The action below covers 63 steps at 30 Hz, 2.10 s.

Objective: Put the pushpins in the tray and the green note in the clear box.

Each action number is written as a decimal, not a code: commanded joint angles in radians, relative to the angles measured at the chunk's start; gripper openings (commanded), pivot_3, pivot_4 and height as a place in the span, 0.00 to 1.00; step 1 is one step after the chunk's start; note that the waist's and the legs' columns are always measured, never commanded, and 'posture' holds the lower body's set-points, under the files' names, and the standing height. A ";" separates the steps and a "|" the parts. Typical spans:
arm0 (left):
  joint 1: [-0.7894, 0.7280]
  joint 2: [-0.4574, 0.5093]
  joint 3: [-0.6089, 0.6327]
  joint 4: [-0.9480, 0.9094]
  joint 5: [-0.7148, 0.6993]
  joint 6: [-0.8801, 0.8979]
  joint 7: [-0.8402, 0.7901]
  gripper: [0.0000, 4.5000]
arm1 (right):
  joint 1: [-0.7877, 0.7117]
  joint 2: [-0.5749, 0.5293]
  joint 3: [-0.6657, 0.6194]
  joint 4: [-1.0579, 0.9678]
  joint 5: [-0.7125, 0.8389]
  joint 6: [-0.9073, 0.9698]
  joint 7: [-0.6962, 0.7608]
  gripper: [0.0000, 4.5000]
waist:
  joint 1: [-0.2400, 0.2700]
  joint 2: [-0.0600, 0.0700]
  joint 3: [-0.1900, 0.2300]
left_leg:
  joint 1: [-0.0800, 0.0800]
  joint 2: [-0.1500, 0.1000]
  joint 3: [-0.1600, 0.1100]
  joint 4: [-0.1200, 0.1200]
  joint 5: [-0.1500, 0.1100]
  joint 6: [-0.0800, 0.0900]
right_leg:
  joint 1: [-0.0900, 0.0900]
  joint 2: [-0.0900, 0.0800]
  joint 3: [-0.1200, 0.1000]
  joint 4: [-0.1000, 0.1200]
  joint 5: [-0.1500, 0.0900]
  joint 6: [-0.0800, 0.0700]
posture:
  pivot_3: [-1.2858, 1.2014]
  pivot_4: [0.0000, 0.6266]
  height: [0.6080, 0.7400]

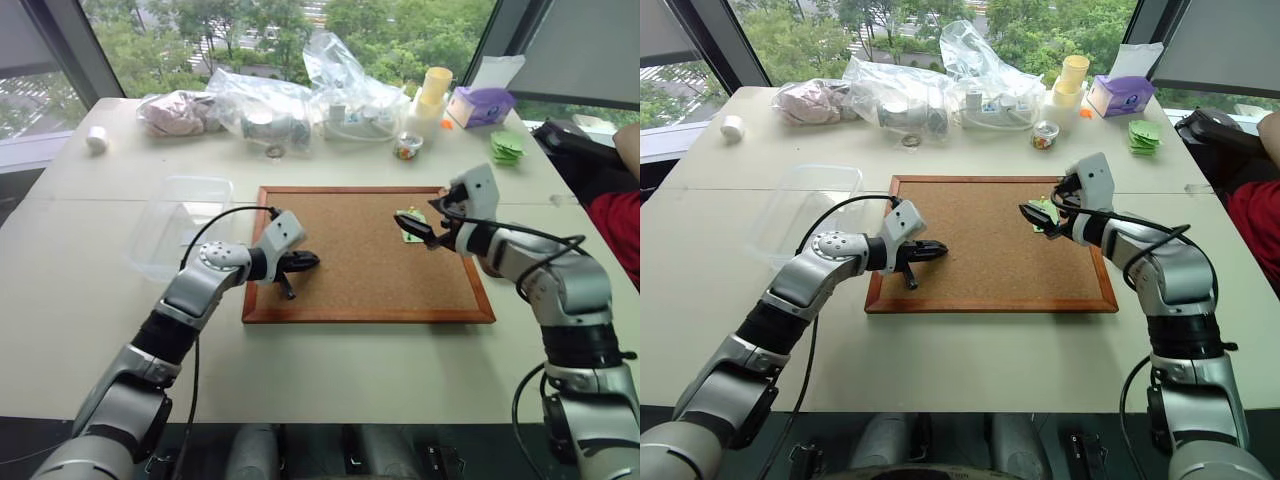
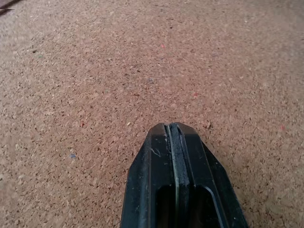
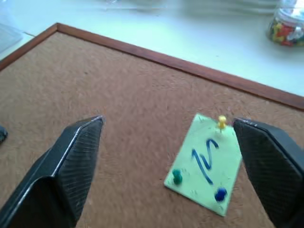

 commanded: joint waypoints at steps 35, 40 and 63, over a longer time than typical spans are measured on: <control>0.117 0.030 0.006 -0.064 0.120 0.066 -0.067 0.00 | -0.285 0.207 -0.036 0.750 -0.271 -0.376 0.005 0.03 | -0.033 0.008 -0.005 | 0.001 0.001 0.002 0.002 0.000 0.000 | 0.001 -0.003 0.002 0.001 0.001 0.002 | 0.52 0.24 0.99; 0.132 0.037 0.009 -0.071 0.121 0.073 -0.070 0.00 | -0.282 0.204 -0.036 0.728 -0.272 -0.377 0.011 0.03 | -0.034 0.009 -0.006 | 0.001 0.001 0.002 0.002 0.000 0.000 | 0.001 -0.003 0.002 0.001 0.001 0.002 | 0.52 0.24 0.99; 0.158 0.043 0.008 -0.068 0.127 0.057 -0.074 0.00 | 0.003 0.139 -0.296 0.142 -0.197 -0.258 -0.200 0.03 | -0.026 0.010 -0.007 | 0.001 0.001 0.001 0.001 0.000 0.000 | 0.001 -0.004 0.002 0.001 0.001 0.002 | 0.52 0.24 0.99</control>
